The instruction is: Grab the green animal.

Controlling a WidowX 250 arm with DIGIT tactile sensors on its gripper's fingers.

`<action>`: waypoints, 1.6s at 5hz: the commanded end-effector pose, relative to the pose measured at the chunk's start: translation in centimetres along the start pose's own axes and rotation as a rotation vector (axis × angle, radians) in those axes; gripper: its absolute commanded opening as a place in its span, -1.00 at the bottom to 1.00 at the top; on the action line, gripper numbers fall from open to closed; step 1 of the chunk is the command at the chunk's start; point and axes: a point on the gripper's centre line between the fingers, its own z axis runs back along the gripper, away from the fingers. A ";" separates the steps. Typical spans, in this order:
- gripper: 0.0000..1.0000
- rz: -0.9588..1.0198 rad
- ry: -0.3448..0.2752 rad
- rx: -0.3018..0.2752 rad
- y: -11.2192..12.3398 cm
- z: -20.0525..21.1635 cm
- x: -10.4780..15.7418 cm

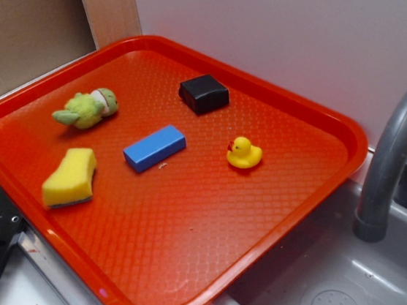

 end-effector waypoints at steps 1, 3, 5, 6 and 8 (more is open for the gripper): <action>1.00 0.000 0.000 0.000 0.0 0.0 0.0; 1.00 -0.017 -0.084 0.098 1.0 -3.8 5.3; 1.00 -0.060 0.029 0.174 7.7 -12.2 6.4; 1.00 -0.079 0.093 0.206 9.4 -15.8 6.3; 1.00 -0.091 0.163 0.181 11.0 -21.8 6.6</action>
